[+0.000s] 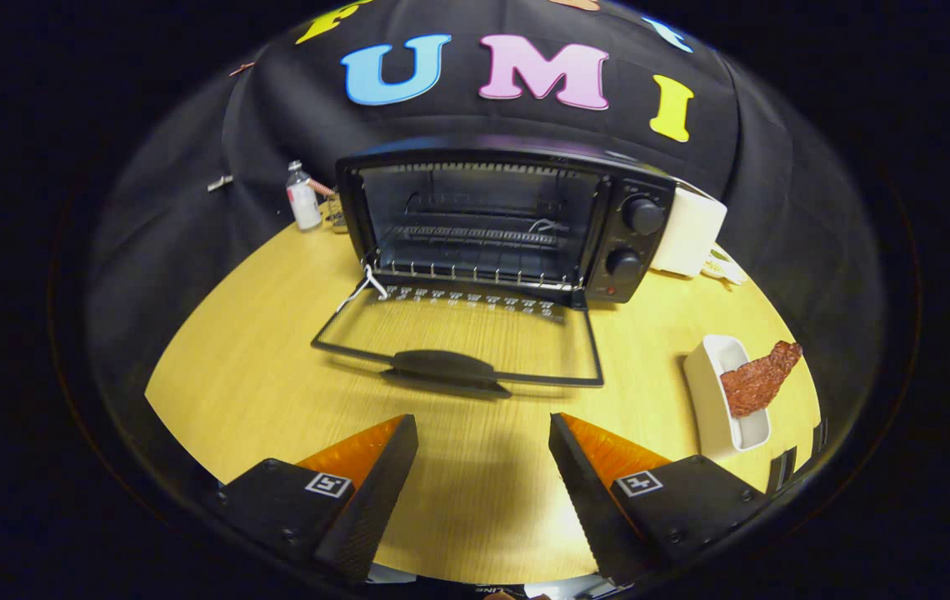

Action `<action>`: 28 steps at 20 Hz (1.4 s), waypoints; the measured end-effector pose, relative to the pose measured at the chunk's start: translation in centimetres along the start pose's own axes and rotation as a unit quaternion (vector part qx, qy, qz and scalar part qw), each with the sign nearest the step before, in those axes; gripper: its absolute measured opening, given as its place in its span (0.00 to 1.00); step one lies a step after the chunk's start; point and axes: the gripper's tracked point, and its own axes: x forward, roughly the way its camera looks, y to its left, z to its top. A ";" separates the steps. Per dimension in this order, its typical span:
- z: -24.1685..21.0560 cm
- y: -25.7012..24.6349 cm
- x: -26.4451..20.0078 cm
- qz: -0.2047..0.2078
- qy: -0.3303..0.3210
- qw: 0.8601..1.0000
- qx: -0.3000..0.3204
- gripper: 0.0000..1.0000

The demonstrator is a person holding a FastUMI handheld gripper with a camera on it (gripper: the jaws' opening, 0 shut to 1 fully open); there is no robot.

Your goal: Open the toaster oven, put the food inside, and close the toaster oven door.

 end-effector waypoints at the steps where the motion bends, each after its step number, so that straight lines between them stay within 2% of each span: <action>1: 0.9 -0.9 -0.6 -0.005 -0.008 1.000 0.002 0.98; 7: 5.4 -7.5 -4.9 -0.028 -0.053 0.998 0.002 0.98; 11: 5.7 -13.9 -5.7 -0.046 -0.040 0.998 0.014 0.98; 17: 5.8 -23.7 -5.6 -0.041 -0.019 0.998 0.038 0.98; 22: 4.5 -30.3 -3.3 -0.020 0.012 0.997 0.072 0.98; 28: 1.6 -32.6 0.4 0.046 0.067 0.991 0.104 0.98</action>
